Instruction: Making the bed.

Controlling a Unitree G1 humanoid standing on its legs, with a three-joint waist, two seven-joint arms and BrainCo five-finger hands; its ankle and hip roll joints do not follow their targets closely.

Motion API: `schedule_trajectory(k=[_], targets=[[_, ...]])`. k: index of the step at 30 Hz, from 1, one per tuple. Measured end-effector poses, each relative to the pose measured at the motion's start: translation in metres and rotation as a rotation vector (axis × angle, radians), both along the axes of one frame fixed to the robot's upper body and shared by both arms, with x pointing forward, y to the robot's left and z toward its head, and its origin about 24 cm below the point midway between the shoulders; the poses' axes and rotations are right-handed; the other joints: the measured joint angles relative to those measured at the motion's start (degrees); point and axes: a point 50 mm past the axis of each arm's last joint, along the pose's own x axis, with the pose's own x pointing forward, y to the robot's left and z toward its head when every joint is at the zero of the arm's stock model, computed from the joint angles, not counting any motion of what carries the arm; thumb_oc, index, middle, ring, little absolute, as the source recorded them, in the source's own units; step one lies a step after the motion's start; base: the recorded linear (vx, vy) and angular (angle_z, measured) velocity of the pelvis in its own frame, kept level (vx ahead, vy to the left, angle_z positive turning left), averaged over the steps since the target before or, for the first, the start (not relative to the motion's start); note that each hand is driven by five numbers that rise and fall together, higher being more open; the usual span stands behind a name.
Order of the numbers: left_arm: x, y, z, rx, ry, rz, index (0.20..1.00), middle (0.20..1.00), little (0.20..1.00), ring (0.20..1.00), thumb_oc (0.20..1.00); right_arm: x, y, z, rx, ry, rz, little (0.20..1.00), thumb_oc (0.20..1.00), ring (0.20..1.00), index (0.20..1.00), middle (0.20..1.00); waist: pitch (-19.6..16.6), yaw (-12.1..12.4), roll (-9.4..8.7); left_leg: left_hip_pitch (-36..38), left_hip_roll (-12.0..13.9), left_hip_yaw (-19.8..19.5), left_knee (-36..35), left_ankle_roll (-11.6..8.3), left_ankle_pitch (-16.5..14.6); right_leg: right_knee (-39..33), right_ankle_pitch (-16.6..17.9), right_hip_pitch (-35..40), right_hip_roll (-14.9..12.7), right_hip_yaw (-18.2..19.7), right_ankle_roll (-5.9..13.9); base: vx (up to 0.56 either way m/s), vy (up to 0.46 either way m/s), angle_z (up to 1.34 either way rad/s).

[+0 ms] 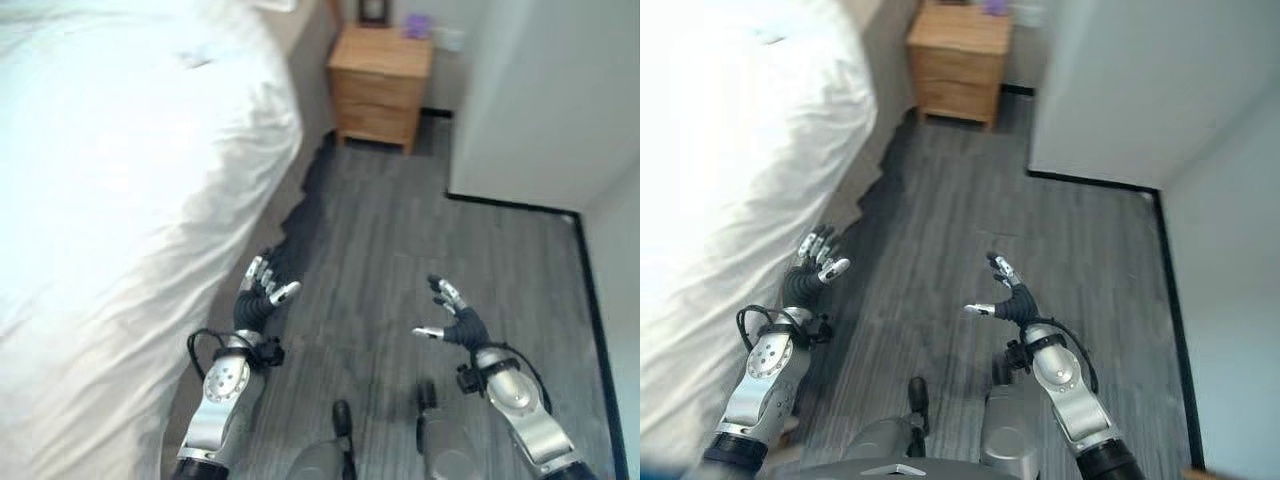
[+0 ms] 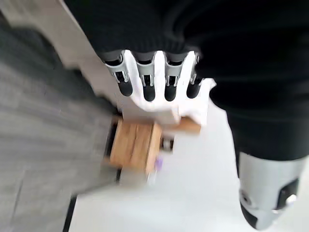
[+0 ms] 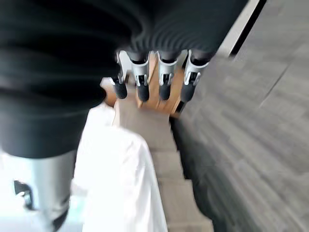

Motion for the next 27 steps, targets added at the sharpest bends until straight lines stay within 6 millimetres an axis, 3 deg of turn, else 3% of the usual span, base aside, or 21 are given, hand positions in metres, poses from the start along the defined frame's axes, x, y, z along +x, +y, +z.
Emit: schedule_trajectory(k=[1, 2, 3, 4, 6, 7, 10, 12, 13, 14, 15, 16, 17, 18, 20, 23, 27], targets=[[-0.001, 0.000, -0.003, 0.006, 0.015, -0.006, 1.000, 1.000, 1.000, 1.000, 1.000, 0.000, -0.001, -0.002, 0.009, 0.005, -0.022, 1.000, 1.000, 1.000, 1.000, 1.000, 0.08, -0.29, -0.80, 0.60, 0.06, 0.71, -0.02, -0.25, -0.15, -1.06, 0.29, 0.63, -0.83, -1.99, -0.15, 0.17, -0.082, 1.36], [-0.006, 0.000, -0.008, 0.005, 0.040, -0.005, 1.000, 1.000, 1.000, 1.000, 1.000, 0.000, -0.003, -0.006, 0.012, 0.020, -0.043, 1.000, 1.000, 1.000, 1.000, 1.000, 0.24, -1.28, -2.05, 2.37, 0.59, 2.58, -0.12, -1.60, -0.29, 0.16, 6.19, 1.51, -2.01, -5.56, -0.49, 0.08, -0.036, 1.11], [-0.009, -0.001, -0.012, 0.006, 0.056, -0.009, 1.000, 1.000, 1.000, 1.000, 1.000, -0.001, -0.005, -0.007, 0.011, 0.024, -0.054, 1.000, 1.000, 1.000, 1.000, 1.000, 0.25, -1.07, -2.08, 3.50, 1.67, 3.33, -0.94, -2.50, -0.26, 0.90, 9.27, 1.89, -1.46, -5.71, -0.41, 0.13, -0.062, 0.87], [-0.013, 0.000, -0.015, 0.001, 0.072, -0.005, 1.000, 1.000, 1.000, 1.000, 1.000, -0.001, -0.007, -0.009, 0.009, 0.030, -0.066, 1.000, 1.000, 1.000, 1.000, 1.000, 0.13, -1.08, -1.85, 4.59, 2.72, 3.37, -1.79, -3.36, -0.27, 0.89, 11.85, 2.67, -0.29, -6.07, -1.67, 0.10, -0.037, 0.26], [-0.017, -0.001, -0.018, -0.008, 0.081, -0.001, 1.000, 1.000, 1.000, 1.000, 1.000, 0.003, -0.011, -0.007, 0.005, 0.022, -0.081, 1.000, 1.000, 1.000, 1.000, 1.000, -0.11, -0.73, -0.90, 5.10, 5.90, 4.81, -2.16, -3.88, -0.23, -1.72, 11.80, 4.32, 2.92, -6.71, -2.89, 0.15, -0.035, -0.10], [-0.017, -0.001, -0.018, -0.016, 0.082, 0.005, 1.000, 1.000, 1.000, 1.000, 1.000, 0.006, -0.015, -0.004, 0.001, 0.009, -0.093, 1.000, 1.000, 1.000, 1.000, 1.000, -0.19, -1.01, -0.66, 5.66, 7.40, 5.96, -2.18, -3.98, -0.29, -1.77, 11.57, 4.74, 4.54, -6.84, -3.86, 0.14, -0.014, -0.20], [-0.016, -0.006, -0.019, -0.043, 0.077, 0.005, 1.000, 1.000, 1.000, 1.000, 1.000, 0.003, -0.023, -0.006, -0.024, 0.021, -0.106, 1.000, 1.000, 1.000, 1.000, 1.000, -0.09, -1.30, -0.20, 7.90, 8.57, 8.05, -2.34, -4.01, -0.26, -1.76, 10.77, 7.17, 5.95, -6.80, -5.40, 0.09, -0.003, -0.12], [-0.017, -0.010, -0.021, -0.068, 0.079, 0.003, 1.000, 1.000, 1.000, 1.000, 1.000, -0.004, -0.036, -0.012, -0.061, 0.053, -0.131, 1.000, 1.000, 1.000, 1.000, 1.000, -0.57, -1.51, 1.42, 9.39, 9.53, 9.05, -2.41, -5.27, -1.09, -1.79, 9.89, 8.44, 6.81, -6.86, -5.71, 0.04, -0.063, -0.05], [-0.036, -0.001, -0.037, -0.069, 0.155, 0.051, 1.000, 1.000, 1.000, 1.000, 1.000, -0.026, -0.041, -0.031, -0.071, 0.147, -0.125, 1.000, 1.000, 1.000, 1.000, 1.000, -5.18, -1.31, 2.01, 9.37, 7.81, 9.29, -2.34, -7.65, -2.50, -2.10, 10.20, 7.85, 4.16, -7.33, -4.77, -0.10, -0.201, 0.01], [-0.030, 0.004, -0.037, 0.000, 0.170, 0.050, 1.000, 1.000, 1.000, 1.000, 1.000, -0.025, -0.051, -0.031, -0.054, 0.161, -0.181, 1.000, 1.000, 1.000, 1.000, 1.000, -5.49, -0.33, 2.36, 6.80, 9.03, 10.90, 0.64, -7.84, -3.21, -1.36, 9.86, 7.29, 4.02, -8.82, -4.72, -0.15, -0.273, -0.22], [-0.019, 0.018, -0.031, 0.091, 0.176, 0.067, 1.000, 1.000, 1.000, 1.000, 1.000, -0.021, -0.076, -0.025, -0.100, 0.173, -0.249, 1.000, 1.000, 1.000, 1.000, 1.000, -6.47, 2.23, 3.46, 3.44, 10.74, 12.16, 3.40, -7.33, -4.81, 4.77, 7.87, 2.33, 4.28, -11.34, -5.94, -0.10, -0.166, -0.28], [-0.010, 0.035, -0.020, 0.155, 0.149, 0.110, 1.000, 1.000, 1.000, 1.000, 1.000, -0.014, -0.100, -0.013, -0.149, 0.146, -0.323, 1.000, 1.000, 1.000, 1.000, 1.000, -6.58, 3.29, 3.67, 0.80, 11.47, 11.93, 5.53, -7.63, -5.61, 12.01, 5.02, -0.96, 4.04, -12.50, -6.25, -0.05, -0.080, -0.08], [0.002, 0.058, -0.003, 0.220, 0.104, 0.177, 1.000, 1.000, 1.000, 1.000, 1.000, -0.010, -0.136, 0.007, -0.187, 0.086, -0.474, 1.000, 1.000, 1.000, 1.000, 1.000, -6.82, 3.32, 2.25, -0.83, 10.60, 10.96, 7.45, -7.59, -5.20, 12.62, 1.78, -0.89, 2.69, -12.44, -6.69, 0.05, 0.024, 0.28], [0.005, 0.069, 0.000, 0.233, 0.104, 0.220, 1.000, 1.000, 1.000, 1.000, 1.000, -0.006, -0.153, 0.016, -0.185, 0.056, -0.560, 1.000, 1.000, 1.000, 1.000, 1.000, -6.89, 3.08, 2.30, -0.77, 11.11, 12.12, 7.10, -6.40, -3.85, 11.91, 1.94, -0.30, 2.31, -12.90, -6.59, 0.14, 0.060, 0.49], [0.002, 0.078, 0.003, 0.233, 0.099, 0.262, 1.000, 1.000, 1.000, 1.000, 1.000, 0.000, -0.174, 0.042, -0.196, -0.037, -0.666, 1.000, 1.000, 1.000, 1.000, 1.000, -7.56, 1.95, 3.35, 1.76, 10.99, 15.69, 5.29, -6.36, -3.08, 9.32, 1.90, 3.78, 2.33, -14.82, -5.86, 0.15, 0.073, 0.37], [0.001, 0.072, 0.007, 0.281, 0.074, 0.245, 1.000, 1.000, 1.000, 1.000, 1.000, -0.001, -0.175, 0.049, -0.263, -0.073, -0.666, 1.000, 1.000, 1.000, 1.000, 1.000, -10.09, 1.67, 4.32, 4.16, 10.23, 13.64, 2.80, -6.71, -2.84, 12.21, 0.33, 4.52, 1.01, -16.26, -4.64, 0.10, 0.101, 0.31], [-0.003, 0.074, 0.016, 0.322, 0.039, 0.270, 1.000, 1.000, 1.000, 1.000, 1.000, 0.006, -0.164, 0.051, -0.307, -0.104, -0.641, 1.000, 1.000, 1.000, 1.000, 1.000, -10.04, 1.75, 3.27, 6.52, 7.56, 14.45, 0.08, -7.25, -1.99, 19.32, -1.39, 1.58, -2.58, -16.06, -2.99, 0.15, 0.010, 0.00]])
